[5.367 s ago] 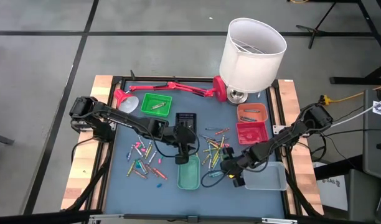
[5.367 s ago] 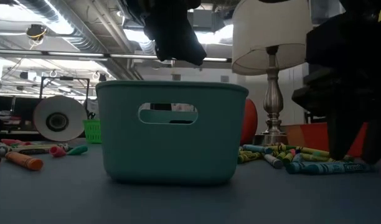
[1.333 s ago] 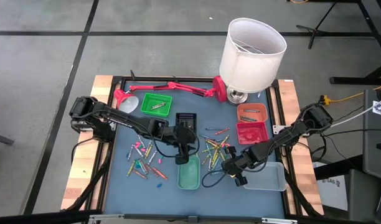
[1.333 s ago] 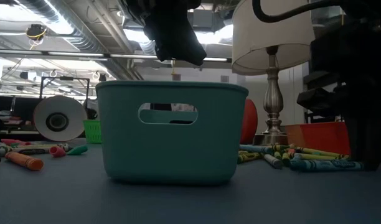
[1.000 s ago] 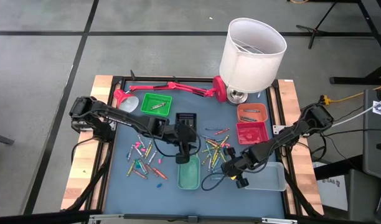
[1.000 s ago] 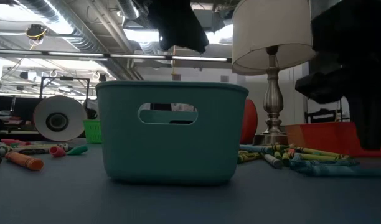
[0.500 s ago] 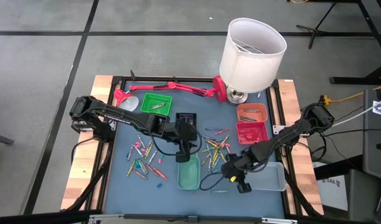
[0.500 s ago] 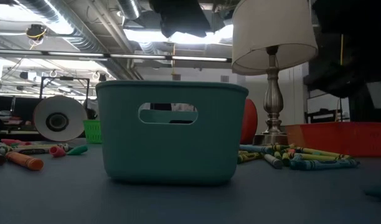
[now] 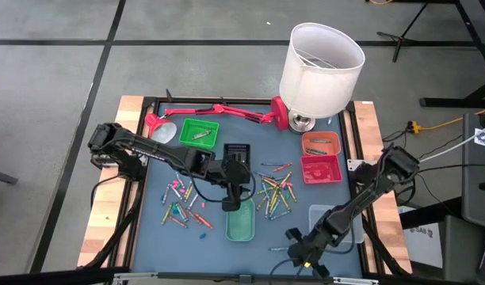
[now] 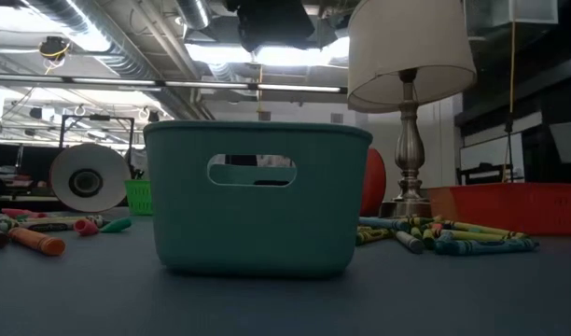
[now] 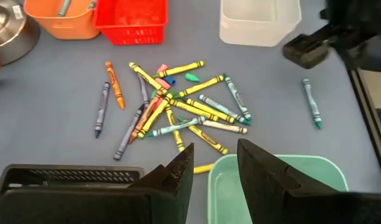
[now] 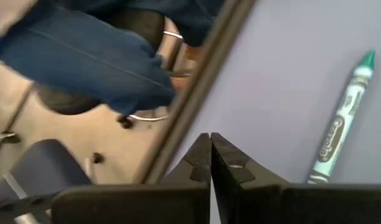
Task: Sort crayons
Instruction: Put the blue green crayon into the orange bin
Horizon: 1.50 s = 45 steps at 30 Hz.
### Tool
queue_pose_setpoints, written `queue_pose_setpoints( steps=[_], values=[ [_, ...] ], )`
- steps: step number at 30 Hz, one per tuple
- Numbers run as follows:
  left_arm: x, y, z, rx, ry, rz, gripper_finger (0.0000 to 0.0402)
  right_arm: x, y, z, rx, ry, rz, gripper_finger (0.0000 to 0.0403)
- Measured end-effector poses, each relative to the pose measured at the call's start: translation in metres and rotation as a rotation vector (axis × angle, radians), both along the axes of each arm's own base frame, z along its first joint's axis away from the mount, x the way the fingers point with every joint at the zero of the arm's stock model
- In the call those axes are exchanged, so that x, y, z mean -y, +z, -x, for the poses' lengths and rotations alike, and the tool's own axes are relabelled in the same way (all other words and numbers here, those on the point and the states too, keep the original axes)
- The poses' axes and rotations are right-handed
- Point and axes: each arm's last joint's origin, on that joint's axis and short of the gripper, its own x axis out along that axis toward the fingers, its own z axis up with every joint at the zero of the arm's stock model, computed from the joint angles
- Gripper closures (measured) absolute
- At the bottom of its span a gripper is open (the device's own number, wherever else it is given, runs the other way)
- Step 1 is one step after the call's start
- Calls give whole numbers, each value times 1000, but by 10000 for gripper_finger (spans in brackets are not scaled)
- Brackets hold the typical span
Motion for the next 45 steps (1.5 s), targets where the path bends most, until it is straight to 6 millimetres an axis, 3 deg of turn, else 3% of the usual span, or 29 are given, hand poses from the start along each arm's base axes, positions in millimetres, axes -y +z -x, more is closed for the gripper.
queue_pose_setpoints(
  steps=[8,18,24,38,45],
  values=[
    [10,1,2,7,-27,2,294,-1,-4,-7,63,-78,11,393],
    [10,1,1,13,-26,4,294,6,-4,-14,169,-151,120,297],
    [10,1,1,14,-22,0,294,13,-6,-16,219,-207,221,265],
    [10,1,1,13,-23,-2,294,38,-14,-25,119,-261,320,264],
    [10,1,1,13,-24,-3,294,40,-15,-24,80,-239,318,265]
  ],
)
